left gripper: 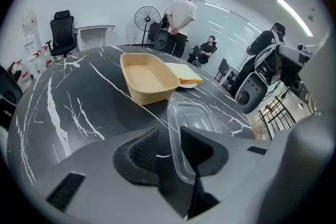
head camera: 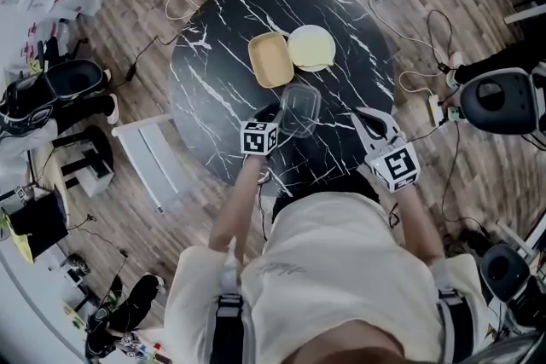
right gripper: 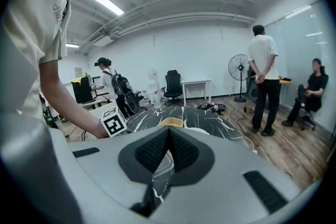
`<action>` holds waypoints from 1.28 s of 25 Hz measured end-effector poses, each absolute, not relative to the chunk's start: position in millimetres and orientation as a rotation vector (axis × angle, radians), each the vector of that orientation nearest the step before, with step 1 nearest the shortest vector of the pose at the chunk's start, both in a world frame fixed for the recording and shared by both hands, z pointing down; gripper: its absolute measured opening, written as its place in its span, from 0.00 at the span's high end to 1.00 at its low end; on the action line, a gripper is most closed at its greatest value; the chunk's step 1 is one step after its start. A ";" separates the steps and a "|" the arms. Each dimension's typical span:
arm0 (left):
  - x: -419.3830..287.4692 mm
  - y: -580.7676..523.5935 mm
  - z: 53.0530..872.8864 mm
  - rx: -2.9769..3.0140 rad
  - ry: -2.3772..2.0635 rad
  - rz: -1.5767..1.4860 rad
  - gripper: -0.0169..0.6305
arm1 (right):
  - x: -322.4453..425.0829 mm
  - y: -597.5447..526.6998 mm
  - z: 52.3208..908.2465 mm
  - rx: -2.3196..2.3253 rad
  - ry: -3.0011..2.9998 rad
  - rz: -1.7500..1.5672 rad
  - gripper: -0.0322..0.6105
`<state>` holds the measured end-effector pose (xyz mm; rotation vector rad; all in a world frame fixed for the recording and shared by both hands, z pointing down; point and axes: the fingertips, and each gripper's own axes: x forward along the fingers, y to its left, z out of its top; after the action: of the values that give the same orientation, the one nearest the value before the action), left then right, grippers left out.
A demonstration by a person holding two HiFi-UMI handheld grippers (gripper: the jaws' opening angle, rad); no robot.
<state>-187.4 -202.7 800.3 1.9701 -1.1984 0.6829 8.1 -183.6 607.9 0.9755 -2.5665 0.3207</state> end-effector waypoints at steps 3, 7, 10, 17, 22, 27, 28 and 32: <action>-186.1 -205.3 810.4 1.962 -1.181 0.716 0.75 | 11.6 -190.5 609.8 0.970 -2.560 0.324 0.94; -183.4 -207.8 818.9 1.935 -1.175 0.737 0.75 | 19.8 -196.0 616.9 0.977 -2.547 0.358 0.94; -183.9 -209.5 821.8 1.916 -1.187 0.720 0.75 | 21.9 -196.4 622.5 0.966 -2.540 0.381 0.94; -188.0 -208.0 822.8 1.907 -1.155 0.712 0.78 | 14.1 -200.2 624.1 0.934 -2.557 0.388 0.94; -190.5 -209.7 823.5 1.894 -1.141 0.689 0.82 | 12.3 -201.6 620.6 0.920 -2.564 0.373 0.94; -185.2 -208.9 823.9 1.915 -1.127 0.737 0.91 | 10.0 -197.3 622.3 0.924 -2.568 0.377 0.94; -184.9 -209.0 822.9 1.921 -1.135 0.755 0.91 | 9.1 -196.2 621.6 0.924 -2.570 0.375 0.94; -186.3 -206.2 817.5 1.925 -1.178 0.768 0.95 | 7.8 -190.6 617.2 0.929 -2.573 0.358 0.94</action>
<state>-186.3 -206.2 817.5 1.9245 -1.1778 0.7682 7.8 -190.6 617.2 0.9288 -2.5733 0.3577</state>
